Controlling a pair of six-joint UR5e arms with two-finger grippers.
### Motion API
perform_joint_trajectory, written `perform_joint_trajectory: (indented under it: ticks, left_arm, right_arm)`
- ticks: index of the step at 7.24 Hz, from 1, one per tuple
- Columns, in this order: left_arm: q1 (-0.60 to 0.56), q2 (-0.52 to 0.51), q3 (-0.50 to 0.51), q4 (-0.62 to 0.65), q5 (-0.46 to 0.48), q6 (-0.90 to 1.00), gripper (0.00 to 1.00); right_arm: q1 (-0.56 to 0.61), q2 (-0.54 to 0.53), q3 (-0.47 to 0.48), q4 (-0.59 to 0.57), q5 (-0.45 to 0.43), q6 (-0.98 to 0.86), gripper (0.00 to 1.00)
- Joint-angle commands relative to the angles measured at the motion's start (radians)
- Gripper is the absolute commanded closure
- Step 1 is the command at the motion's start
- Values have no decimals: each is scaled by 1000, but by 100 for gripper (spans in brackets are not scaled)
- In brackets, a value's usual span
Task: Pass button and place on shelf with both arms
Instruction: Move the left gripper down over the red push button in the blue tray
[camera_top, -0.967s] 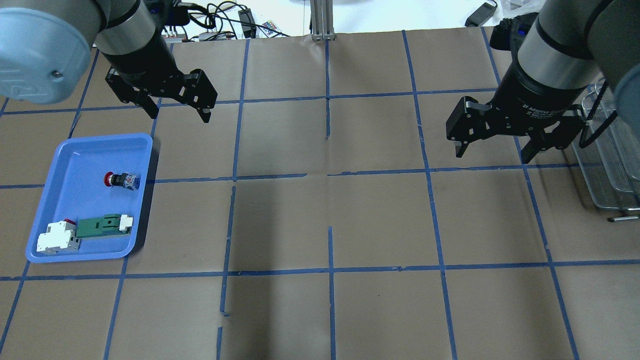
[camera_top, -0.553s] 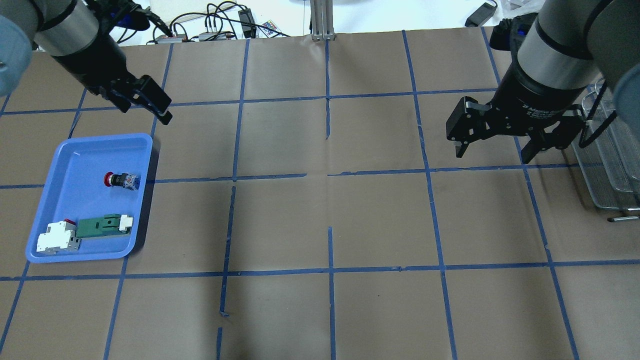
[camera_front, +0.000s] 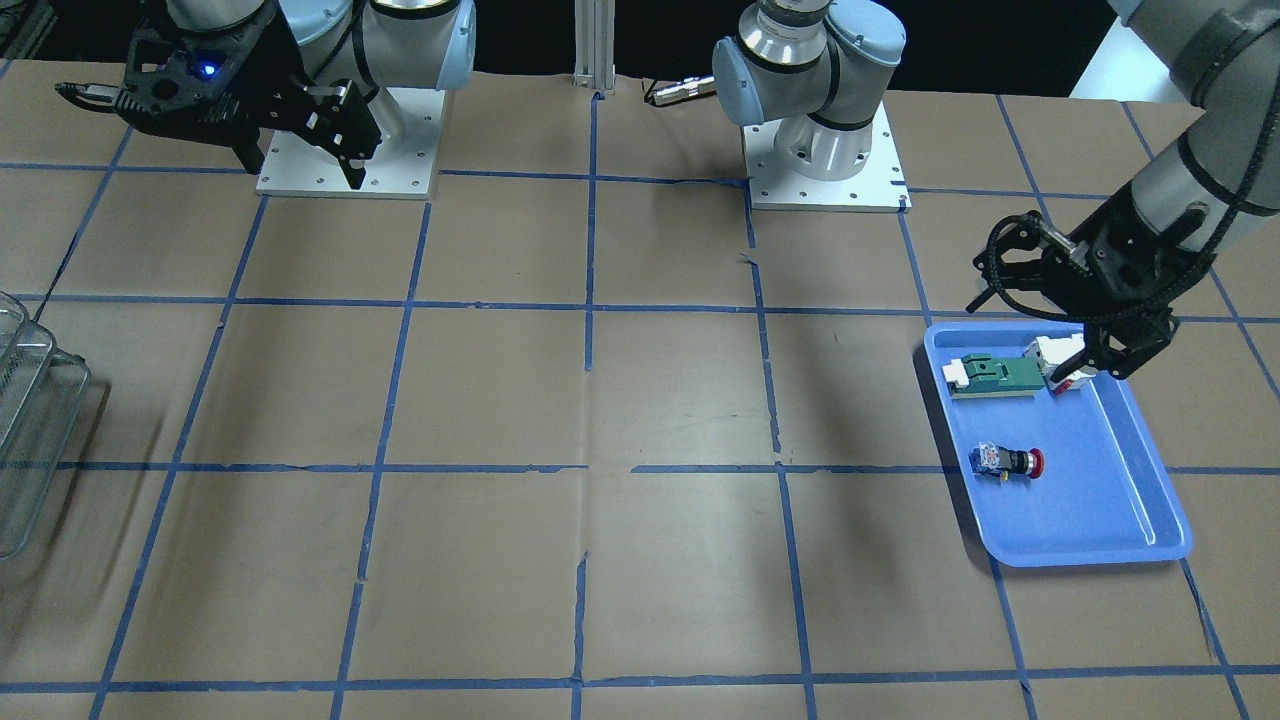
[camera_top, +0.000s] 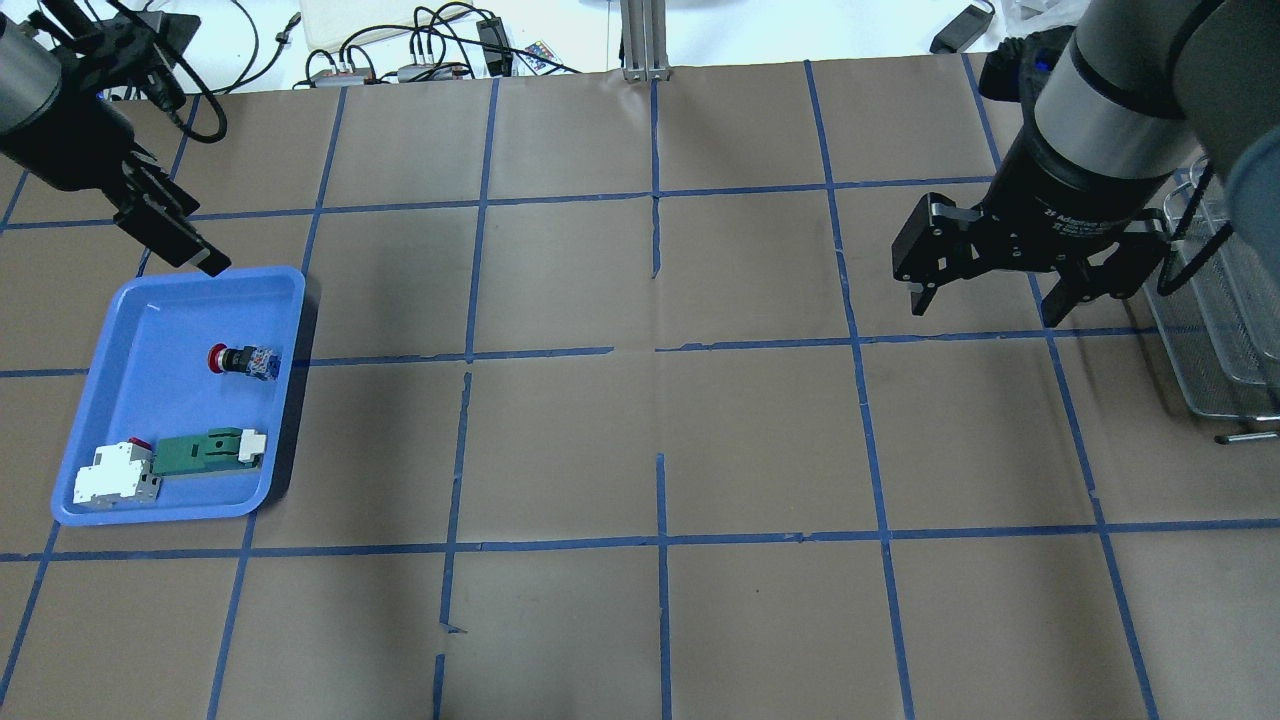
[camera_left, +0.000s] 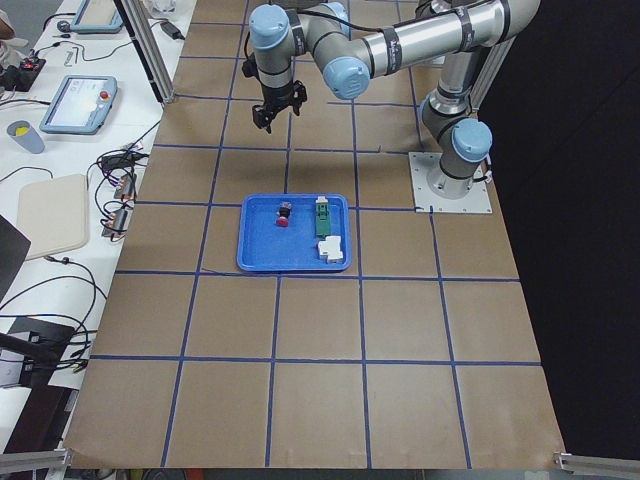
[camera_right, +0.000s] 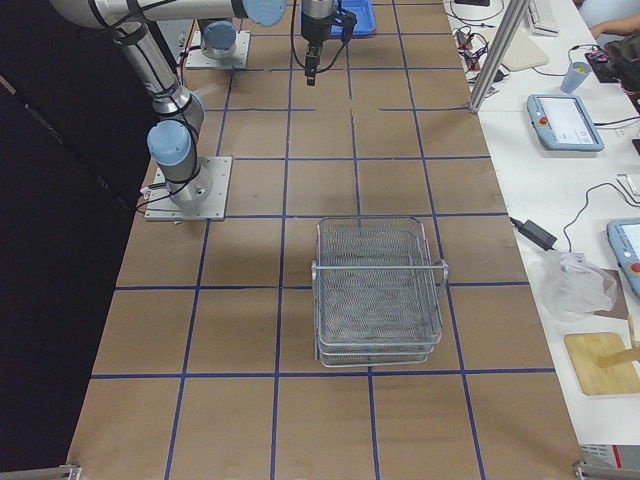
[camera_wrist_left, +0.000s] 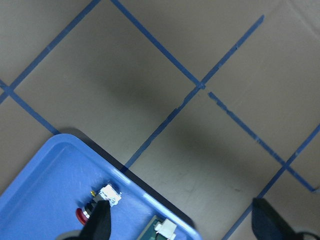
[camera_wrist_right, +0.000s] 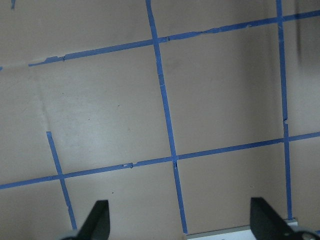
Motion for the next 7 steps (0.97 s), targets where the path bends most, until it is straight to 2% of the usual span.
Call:
perform_joint_trajectory:
  ticks: [1,4,7]
  left_arm:
    - [145,-80,0,-2,-123,456,0]
    - [244,-293,33,12,-139,873,0]
    - [293,-454,44,12,-141,1086,0]
  right_arm:
    - [-1,-1,0,0,-1,0,0]
    - [1,-1,0,0,-1,0,0]
    - [-1,-1,-1,-2,0,2,0]
